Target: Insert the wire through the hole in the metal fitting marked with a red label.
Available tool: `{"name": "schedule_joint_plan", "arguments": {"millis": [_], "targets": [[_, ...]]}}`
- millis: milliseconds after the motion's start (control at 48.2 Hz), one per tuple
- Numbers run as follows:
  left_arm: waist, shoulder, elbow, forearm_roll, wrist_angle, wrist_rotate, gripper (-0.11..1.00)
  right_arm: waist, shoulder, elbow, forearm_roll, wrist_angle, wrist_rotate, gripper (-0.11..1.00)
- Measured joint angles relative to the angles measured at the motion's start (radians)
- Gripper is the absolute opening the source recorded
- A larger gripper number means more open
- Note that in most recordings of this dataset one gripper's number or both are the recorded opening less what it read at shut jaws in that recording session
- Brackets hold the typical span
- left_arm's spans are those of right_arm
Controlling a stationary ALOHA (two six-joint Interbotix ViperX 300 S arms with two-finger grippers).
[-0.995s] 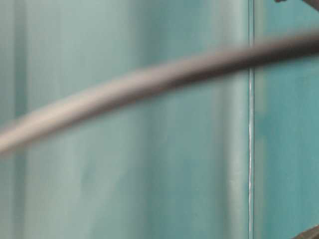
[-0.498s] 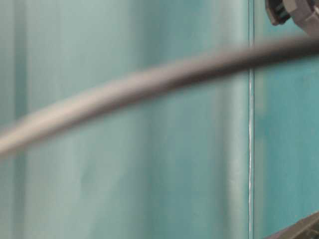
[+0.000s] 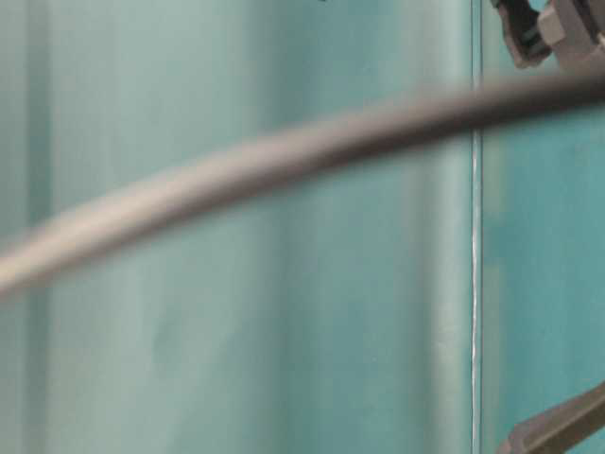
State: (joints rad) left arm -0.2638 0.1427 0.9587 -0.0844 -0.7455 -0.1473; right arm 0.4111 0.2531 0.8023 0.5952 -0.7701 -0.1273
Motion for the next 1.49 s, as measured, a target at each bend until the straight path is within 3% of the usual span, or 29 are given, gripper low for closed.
{"name": "schedule_joint_plan", "arguments": {"millis": [270,498,746,933,1078,1493], "targets": [[0.008,0.04,-0.044,0.0,0.049,-0.002,0.48,0.0,0.002,0.0,-0.002,0.002,0.0,-0.01],[0.008,0.052,-0.071,0.003,0.074,-0.002,0.38,0.0,0.002,-0.002,-0.002,0.002,0.002,-0.01],[0.009,0.052,-0.083,0.005,0.075,-0.003,0.35,-0.002,0.002,0.0,-0.002,0.002,0.002,-0.01],[0.008,0.055,-0.083,0.005,0.097,-0.04,0.03,-0.002,0.002,-0.002,-0.002,0.002,0.005,-0.01],[0.012,0.055,-0.084,0.005,0.114,-0.06,-0.1,0.0,0.003,0.0,-0.002,0.002,0.006,-0.01],[0.012,0.055,-0.084,0.005,0.118,-0.06,-0.1,-0.006,0.002,-0.008,-0.002,0.029,0.017,-0.01]]}}
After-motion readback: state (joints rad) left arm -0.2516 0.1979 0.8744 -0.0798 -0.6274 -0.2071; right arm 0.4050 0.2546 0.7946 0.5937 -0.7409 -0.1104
